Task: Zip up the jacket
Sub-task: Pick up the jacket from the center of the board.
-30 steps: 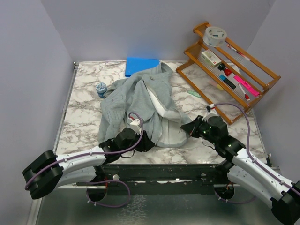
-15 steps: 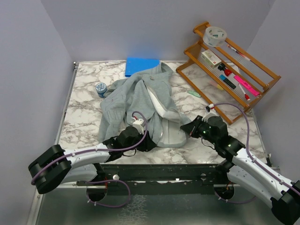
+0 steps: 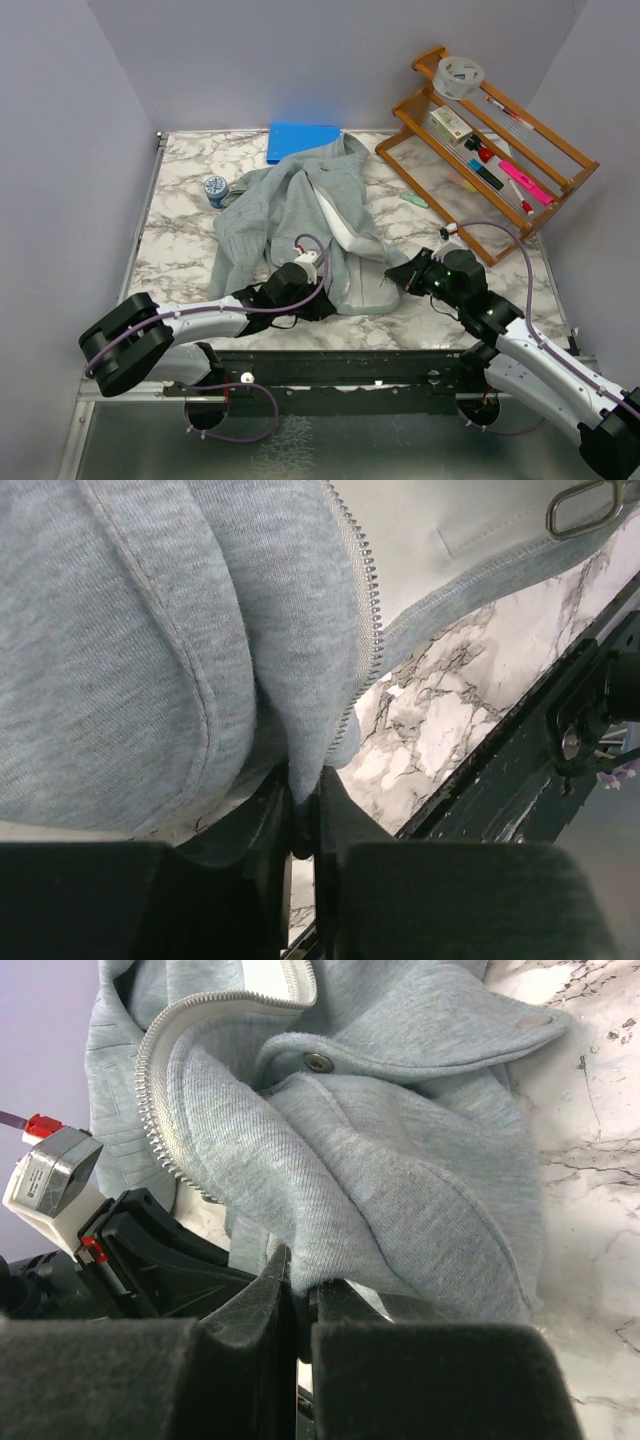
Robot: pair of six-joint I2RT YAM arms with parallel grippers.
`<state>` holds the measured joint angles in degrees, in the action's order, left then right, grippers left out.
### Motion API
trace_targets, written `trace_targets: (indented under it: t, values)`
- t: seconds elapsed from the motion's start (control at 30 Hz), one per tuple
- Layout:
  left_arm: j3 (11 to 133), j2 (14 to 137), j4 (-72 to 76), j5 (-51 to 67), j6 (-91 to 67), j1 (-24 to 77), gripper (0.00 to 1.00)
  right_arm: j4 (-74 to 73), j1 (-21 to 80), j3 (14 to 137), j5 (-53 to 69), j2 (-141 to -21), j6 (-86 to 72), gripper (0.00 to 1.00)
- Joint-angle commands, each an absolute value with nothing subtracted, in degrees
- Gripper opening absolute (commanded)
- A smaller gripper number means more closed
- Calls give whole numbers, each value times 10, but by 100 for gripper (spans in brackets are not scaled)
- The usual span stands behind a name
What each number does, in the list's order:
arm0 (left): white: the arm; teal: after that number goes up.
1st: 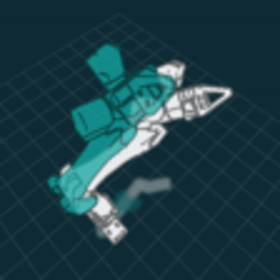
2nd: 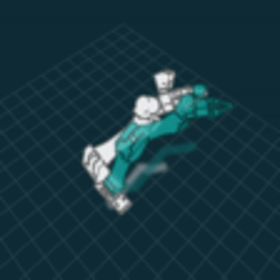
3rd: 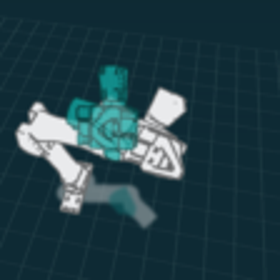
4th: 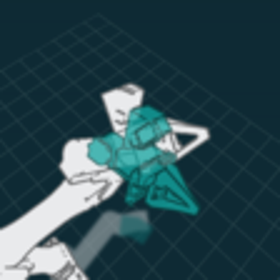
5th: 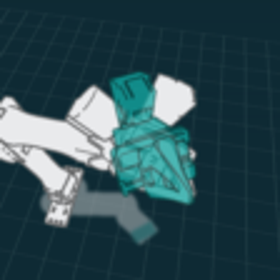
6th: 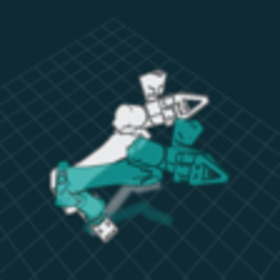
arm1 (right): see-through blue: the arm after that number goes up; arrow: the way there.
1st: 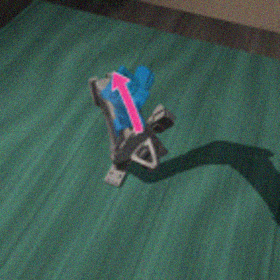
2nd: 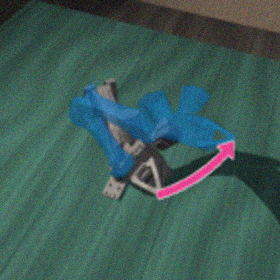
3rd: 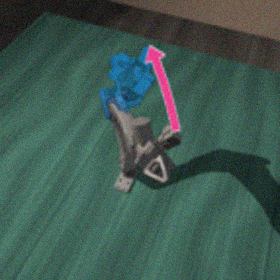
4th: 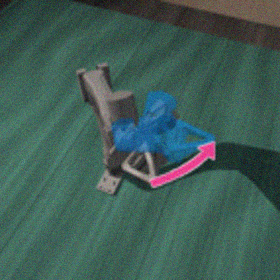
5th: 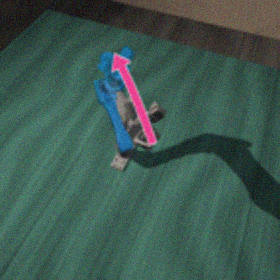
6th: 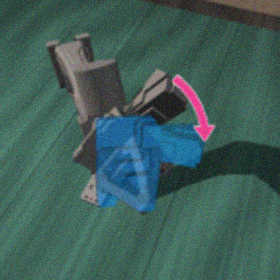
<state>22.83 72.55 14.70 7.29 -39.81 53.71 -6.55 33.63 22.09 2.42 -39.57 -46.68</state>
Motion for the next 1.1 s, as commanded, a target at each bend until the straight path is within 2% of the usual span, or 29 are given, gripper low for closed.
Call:
trace_targets:
  t: [0.0, 0.07, 0.13, 0.17, 0.3, 0.37, 0.67, 0.9, 1.07]
  values:
    - [242, 723, 150, 79, -395, 535, 8, -62, 335, 210, 30, -388, -473, 0]
    - [241, 719, 156, 84, -395, 535, 2, -59, 335, 208, 33, -388, -472, 0]
    - [242, 712, 168, 95, -393, 535, 1, -56, 335, 207, 36, -390, -470, 0]
    - [242, 710, 172, 100, -392, 535, 3, -55, 334, 207, 38, -392, -469, 0]
    - [246, 711, 172, 105, -387, 534, 24, -51, 334, 208, 42, -396, -467, 0]
    - [247, 713, 172, 105, -388, 534, 31, -50, 334, 208, 43, -397, -467, 0]
    - [246, 713, 174, 95, -402, 532, 44, -47, 335, 206, 50, -398, -468, 0]
    - [246, 718, 174, 87, -421, 524, 45, -46, 335, 207, 53, -399, -468, 0]
    - [249, 725, 175, 89, -425, 524, 42, -47, 335, 207, 54, -399, -467, 0]
